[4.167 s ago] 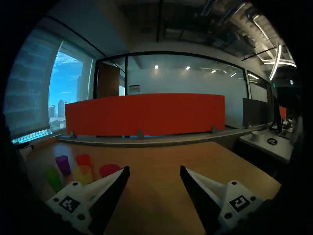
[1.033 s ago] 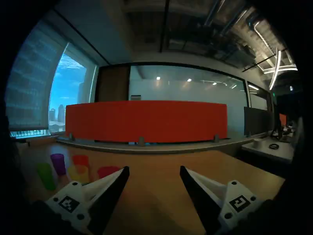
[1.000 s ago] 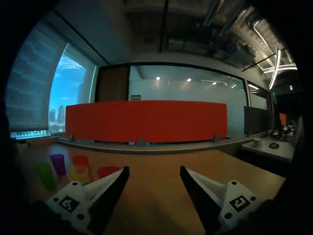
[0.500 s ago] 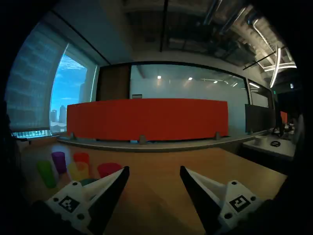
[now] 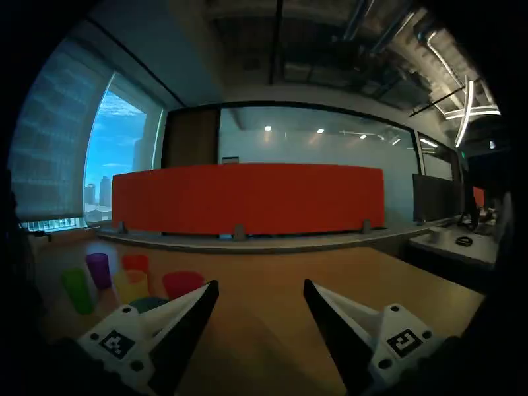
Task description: Pour water
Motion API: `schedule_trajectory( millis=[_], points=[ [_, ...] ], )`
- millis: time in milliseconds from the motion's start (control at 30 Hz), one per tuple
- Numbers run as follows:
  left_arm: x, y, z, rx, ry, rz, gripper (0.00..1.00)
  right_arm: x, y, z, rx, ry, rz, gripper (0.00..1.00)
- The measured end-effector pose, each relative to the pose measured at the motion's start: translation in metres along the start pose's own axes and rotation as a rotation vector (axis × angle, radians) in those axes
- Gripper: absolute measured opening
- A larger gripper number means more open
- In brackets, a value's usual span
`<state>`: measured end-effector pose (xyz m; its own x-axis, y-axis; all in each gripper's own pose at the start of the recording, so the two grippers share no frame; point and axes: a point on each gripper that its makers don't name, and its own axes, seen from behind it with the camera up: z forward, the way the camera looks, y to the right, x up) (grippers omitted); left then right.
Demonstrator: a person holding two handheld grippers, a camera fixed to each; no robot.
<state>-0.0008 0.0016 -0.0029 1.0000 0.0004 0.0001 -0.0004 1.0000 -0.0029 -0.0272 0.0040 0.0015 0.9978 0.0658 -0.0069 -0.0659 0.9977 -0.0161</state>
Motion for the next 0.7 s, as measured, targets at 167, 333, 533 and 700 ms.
schedule_trajectory(
  millis=[167,333,533,700],
  points=[
    [0.0,-0.0004,-0.0001,0.0,0.0,0.0,0.98,-0.0009,-0.0015,0.0007,0.0,0.0,-0.006,1.0],
    [0.0001,-0.0004,0.0,0.0,0.0,0.0,0.99,-0.001,-0.0017,0.0009,-0.001,-0.001,-0.006,1.0],
    [0.0002,-0.0003,0.0002,0.0,0.0,0.0,0.98,-0.0006,-0.0016,0.0005,-0.004,-0.002,-0.006,1.0],
    [0.0001,-0.0002,0.0003,0.0,0.0,0.0,0.98,0.0,-0.0014,0.0004,-0.004,-0.003,-0.005,1.0]
  ],
)
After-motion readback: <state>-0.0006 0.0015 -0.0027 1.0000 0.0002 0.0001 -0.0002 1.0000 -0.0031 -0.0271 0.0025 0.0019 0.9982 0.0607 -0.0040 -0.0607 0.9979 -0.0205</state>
